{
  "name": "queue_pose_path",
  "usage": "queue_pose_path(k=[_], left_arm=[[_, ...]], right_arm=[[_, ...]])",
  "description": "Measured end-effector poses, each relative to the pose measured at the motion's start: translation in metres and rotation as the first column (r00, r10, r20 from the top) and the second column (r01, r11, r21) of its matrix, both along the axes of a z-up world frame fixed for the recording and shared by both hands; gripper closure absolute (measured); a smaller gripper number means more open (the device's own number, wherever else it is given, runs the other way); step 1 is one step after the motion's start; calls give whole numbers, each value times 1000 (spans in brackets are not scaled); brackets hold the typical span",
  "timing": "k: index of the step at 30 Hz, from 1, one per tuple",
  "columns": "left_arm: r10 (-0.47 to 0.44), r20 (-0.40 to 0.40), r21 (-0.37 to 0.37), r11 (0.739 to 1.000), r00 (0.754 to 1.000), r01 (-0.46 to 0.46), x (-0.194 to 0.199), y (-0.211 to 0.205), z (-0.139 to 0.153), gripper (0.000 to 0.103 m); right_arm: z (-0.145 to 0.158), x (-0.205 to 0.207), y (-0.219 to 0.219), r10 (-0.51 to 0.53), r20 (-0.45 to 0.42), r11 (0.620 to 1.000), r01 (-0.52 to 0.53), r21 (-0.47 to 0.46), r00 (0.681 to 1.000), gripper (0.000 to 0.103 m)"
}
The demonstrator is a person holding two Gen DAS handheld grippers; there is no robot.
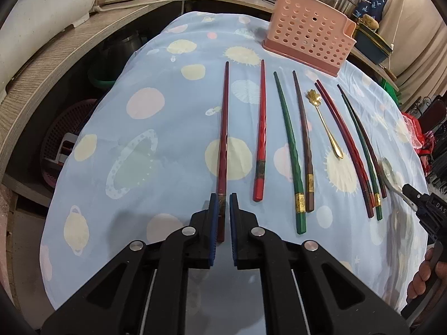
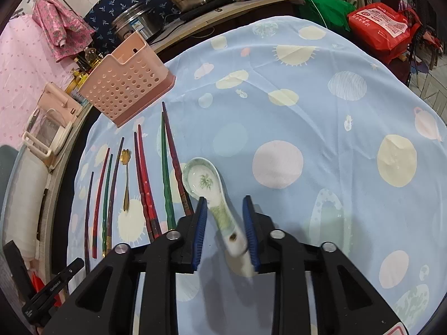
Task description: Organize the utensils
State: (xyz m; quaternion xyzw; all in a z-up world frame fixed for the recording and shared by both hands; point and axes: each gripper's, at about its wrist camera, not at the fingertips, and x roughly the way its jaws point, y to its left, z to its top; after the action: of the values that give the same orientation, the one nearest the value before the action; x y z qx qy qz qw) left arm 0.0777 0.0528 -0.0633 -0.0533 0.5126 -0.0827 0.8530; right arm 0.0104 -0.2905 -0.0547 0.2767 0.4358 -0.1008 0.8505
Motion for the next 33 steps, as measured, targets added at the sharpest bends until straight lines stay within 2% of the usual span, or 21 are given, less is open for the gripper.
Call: queue_pose_path(k=[2,4,11,14,15,16,17,19,33], left_arm=[[0,-1,-1,1000,1000,0,0,0,0,91],[4,-6,-2,1000,1000,-4,1,0,-1,82],[3,-26,-2,1000,1000,-3,3,0,-12,80],[-4,-16,5,1000,1000,4,2,0,-13,81],[-4,-13,9,1000,1000,4,2,0,-13,83],[-5,-12,10,1000,1000,5,3,0,-13,91],[-6,-14,6,1000,1000,7,3,-1,-14,94],[-7,-15,-2,1000,1000,7,4,0,-15,96],[-18,-17,-13,1000,1000,17,5,-1,-14,96]], right_arm=[[-1,1,1,8,-1,1000,-8,2,1000,99],[-1,2,4,20,-3,1000,-20,-12,1000,100],[-1,4,14,47,-13,998,-47,-46,999,100],[-5,4,14,43,-27,998,-44,-37,999,99],[-5,3,13,36,-28,999,-37,-37,999,96],[-5,3,13,31,-27,999,-32,-37,999,93],[-5,2,12,29,-26,999,-30,-35,999,87],[-5,1,12,25,-24,999,-26,-35,999,81],[-19,0,18,56,-49,998,-56,3,997,84]])
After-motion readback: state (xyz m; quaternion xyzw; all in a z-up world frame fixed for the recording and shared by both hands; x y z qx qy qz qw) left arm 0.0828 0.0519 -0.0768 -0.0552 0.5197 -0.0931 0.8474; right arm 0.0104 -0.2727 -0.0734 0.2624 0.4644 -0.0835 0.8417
